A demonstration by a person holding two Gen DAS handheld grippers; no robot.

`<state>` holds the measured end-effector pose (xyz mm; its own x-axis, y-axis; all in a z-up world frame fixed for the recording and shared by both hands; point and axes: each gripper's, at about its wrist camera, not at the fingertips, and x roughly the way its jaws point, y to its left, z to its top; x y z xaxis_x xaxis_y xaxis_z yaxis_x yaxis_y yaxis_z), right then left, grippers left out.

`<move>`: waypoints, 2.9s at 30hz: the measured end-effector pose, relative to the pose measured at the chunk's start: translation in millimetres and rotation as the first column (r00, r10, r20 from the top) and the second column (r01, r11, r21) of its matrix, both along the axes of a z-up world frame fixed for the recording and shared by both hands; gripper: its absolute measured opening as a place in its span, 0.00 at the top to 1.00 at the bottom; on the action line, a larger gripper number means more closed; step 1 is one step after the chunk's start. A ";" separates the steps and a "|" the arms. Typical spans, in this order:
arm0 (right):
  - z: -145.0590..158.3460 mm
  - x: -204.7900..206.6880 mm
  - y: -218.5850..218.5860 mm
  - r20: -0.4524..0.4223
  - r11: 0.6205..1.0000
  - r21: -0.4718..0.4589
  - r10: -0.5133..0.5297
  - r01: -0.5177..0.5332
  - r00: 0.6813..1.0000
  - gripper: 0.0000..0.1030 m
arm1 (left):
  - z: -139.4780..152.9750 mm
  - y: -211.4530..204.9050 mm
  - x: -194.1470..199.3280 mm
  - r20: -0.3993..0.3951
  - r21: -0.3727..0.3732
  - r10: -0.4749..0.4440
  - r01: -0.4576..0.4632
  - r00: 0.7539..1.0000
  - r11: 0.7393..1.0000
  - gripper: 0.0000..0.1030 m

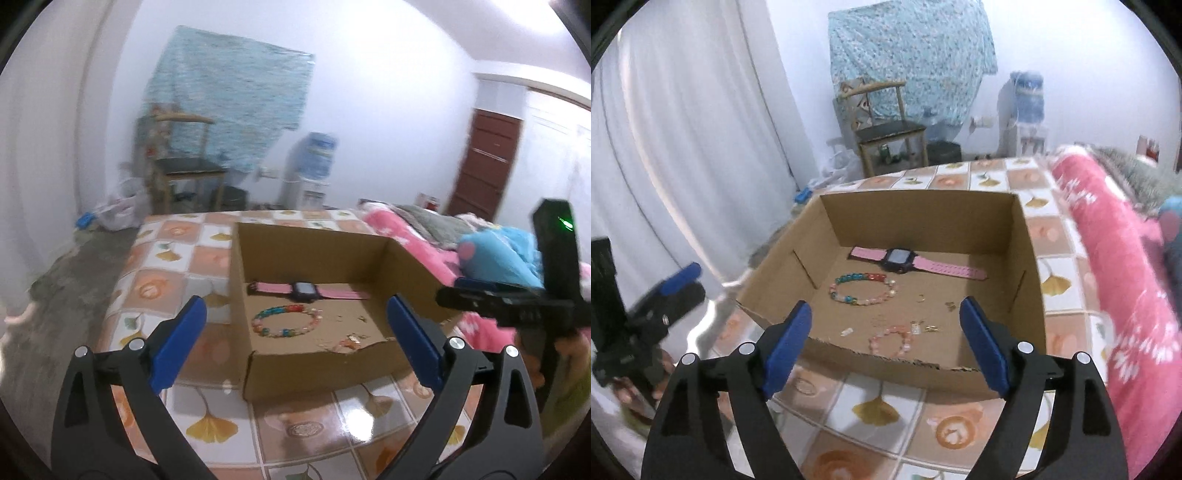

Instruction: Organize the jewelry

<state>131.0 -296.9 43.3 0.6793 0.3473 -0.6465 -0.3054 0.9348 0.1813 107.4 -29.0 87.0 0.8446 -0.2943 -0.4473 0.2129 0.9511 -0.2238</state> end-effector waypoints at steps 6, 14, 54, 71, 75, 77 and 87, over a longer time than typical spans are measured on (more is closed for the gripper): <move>13.9 -27.1 -2.6 0.125 0.993 -0.063 -0.087 0.095 0.988 0.09 | 4.4 -18.3 -2.5 -0.038 0.165 0.196 -0.188 0.980 0.968 0.08; -4.8 -40.7 -9.0 0.126 0.945 -0.153 -0.271 0.288 0.954 0.07 | -0.7 -37.7 -2.5 -0.108 0.250 0.283 -0.250 0.953 0.936 0.08; -38.4 -47.6 -0.1 -0.090 0.950 -0.155 -0.288 0.272 0.953 0.07 | -29.7 -41.3 -4.8 -0.279 0.303 0.366 -0.280 0.888 0.911 0.08; -41.6 -47.1 -2.6 -0.104 0.951 -0.143 -0.291 0.275 0.951 0.07 | -29.4 -41.9 -7.9 -0.280 0.310 0.370 -0.281 0.886 0.908 0.08; -42.9 -46.2 -1.6 -0.108 0.951 -0.145 -0.289 0.273 0.951 0.07 | -30.3 -41.1 -9.3 -0.284 0.309 0.372 -0.284 0.884 0.908 0.08; -43.4 -45.6 -0.5 -0.109 0.952 -0.145 -0.287 0.270 0.952 0.07 | -30.8 -40.6 -11.0 -0.286 0.307 0.375 -0.287 0.882 0.907 0.08; -44.7 -44.8 0.9 -0.112 0.952 -0.148 -0.287 0.270 0.951 0.07 | -32.0 -39.5 -11.9 -0.291 0.310 0.378 -0.288 0.879 0.906 0.08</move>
